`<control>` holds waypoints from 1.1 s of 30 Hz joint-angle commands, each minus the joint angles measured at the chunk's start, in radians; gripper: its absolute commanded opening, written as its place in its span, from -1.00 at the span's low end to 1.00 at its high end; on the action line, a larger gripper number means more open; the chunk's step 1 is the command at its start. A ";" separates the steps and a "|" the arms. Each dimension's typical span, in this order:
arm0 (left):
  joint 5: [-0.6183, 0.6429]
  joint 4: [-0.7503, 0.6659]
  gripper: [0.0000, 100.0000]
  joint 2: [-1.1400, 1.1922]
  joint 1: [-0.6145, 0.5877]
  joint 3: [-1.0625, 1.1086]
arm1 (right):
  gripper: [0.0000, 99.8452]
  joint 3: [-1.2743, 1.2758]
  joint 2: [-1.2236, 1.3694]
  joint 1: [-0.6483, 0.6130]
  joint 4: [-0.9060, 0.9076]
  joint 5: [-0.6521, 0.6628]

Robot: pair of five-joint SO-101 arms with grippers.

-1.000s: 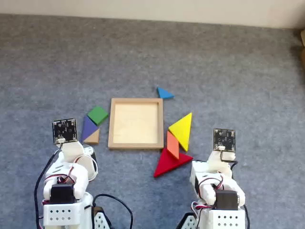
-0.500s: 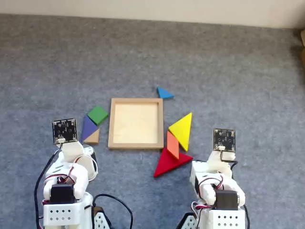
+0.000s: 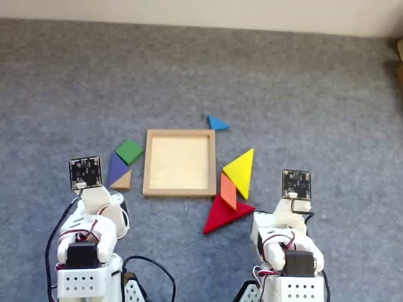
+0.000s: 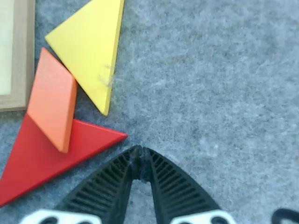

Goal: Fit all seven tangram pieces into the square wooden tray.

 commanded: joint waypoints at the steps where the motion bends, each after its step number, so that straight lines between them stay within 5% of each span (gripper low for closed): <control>1: -0.006 0.003 -0.99 -0.002 -0.015 0.021 | -0.98 0.153 -0.015 0.008 0.005 -0.009; 23: -0.006 0.003 -0.99 -0.002 -0.015 0.021 | -0.97 0.148 -0.015 0.007 0.004 -0.008; 33: -0.006 0.003 -0.99 -0.002 -0.015 0.021 | -0.99 -0.263 -0.001 0.045 0.042 -0.014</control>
